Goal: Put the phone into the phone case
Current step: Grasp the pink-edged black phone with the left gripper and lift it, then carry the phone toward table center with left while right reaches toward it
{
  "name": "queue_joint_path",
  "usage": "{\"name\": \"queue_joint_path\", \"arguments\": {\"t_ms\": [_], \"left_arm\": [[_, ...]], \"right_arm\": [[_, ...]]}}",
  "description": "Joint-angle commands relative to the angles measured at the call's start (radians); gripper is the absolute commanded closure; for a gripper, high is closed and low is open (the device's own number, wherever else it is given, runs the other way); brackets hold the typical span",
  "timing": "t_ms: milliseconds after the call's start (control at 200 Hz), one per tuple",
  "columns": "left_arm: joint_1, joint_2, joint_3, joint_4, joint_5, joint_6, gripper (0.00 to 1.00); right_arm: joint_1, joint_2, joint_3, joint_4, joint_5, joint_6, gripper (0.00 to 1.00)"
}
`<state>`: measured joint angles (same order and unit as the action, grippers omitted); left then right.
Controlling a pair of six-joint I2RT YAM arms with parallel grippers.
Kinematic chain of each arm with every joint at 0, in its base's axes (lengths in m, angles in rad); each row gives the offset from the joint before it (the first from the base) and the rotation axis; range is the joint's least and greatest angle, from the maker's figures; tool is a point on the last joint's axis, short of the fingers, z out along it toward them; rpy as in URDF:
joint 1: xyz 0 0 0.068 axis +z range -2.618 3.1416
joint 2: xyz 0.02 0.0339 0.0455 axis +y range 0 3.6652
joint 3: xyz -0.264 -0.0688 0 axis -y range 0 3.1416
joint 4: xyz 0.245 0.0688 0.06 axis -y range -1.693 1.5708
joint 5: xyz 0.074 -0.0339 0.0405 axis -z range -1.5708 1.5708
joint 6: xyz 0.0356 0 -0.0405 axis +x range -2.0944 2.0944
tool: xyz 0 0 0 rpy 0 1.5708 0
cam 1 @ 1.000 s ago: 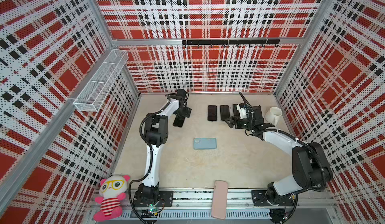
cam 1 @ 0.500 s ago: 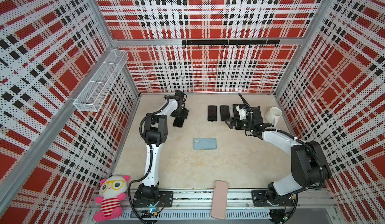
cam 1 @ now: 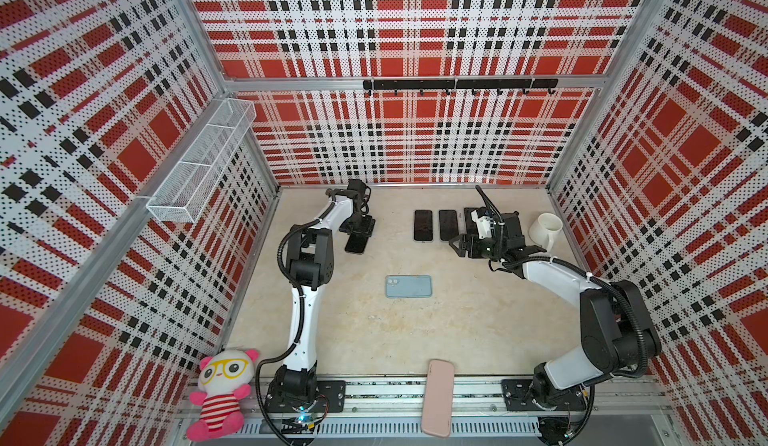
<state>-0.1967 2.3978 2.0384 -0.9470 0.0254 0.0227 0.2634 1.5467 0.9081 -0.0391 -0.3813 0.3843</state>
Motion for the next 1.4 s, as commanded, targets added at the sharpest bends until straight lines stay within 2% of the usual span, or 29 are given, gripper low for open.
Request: {"name": "queue_joint_path", "arguments": {"t_ms": [0, 471, 731, 912, 1012, 1152, 1333, 1398], "left_arm": [[-0.003, -0.065, -0.029, -0.053, 0.049, -0.03, 0.29], [-0.026, -0.126, -0.108, -0.029, 0.018, -0.056, 0.29], [-0.035, -0.182, -0.118, -0.012, 0.074, -0.097, 0.3], [-0.042, -0.293, -0.275, 0.061, 0.129, -0.151, 0.29], [-0.04, -0.383, -0.432, 0.191, 0.221, -0.238, 0.29], [-0.038, -0.522, -0.658, 0.456, 0.351, -0.448, 0.33], [-0.043, -0.72, -0.947, 0.832, 0.44, -0.769, 0.46], [-0.043, -0.778, -1.018, 0.93, 0.433, -0.865, 0.52]], "right_arm": [[-0.009, 0.008, 0.026, 0.009, 0.003, -0.016, 0.14], [-0.01, -0.022, 0.002, 0.03, 0.013, -0.016, 0.14], [-0.011, -0.058, -0.019, 0.085, -0.011, 0.0, 0.14], [-0.01, -0.076, -0.016, 0.085, -0.015, -0.001, 0.14], [0.003, -0.074, -0.014, 0.122, -0.063, 0.03, 0.14], [0.067, -0.083, -0.003, 0.179, -0.064, 0.063, 0.15], [0.219, -0.061, -0.028, 0.279, 0.012, 0.105, 0.18], [0.266, -0.041, -0.052, 0.34, 0.046, 0.126, 0.21]]}}
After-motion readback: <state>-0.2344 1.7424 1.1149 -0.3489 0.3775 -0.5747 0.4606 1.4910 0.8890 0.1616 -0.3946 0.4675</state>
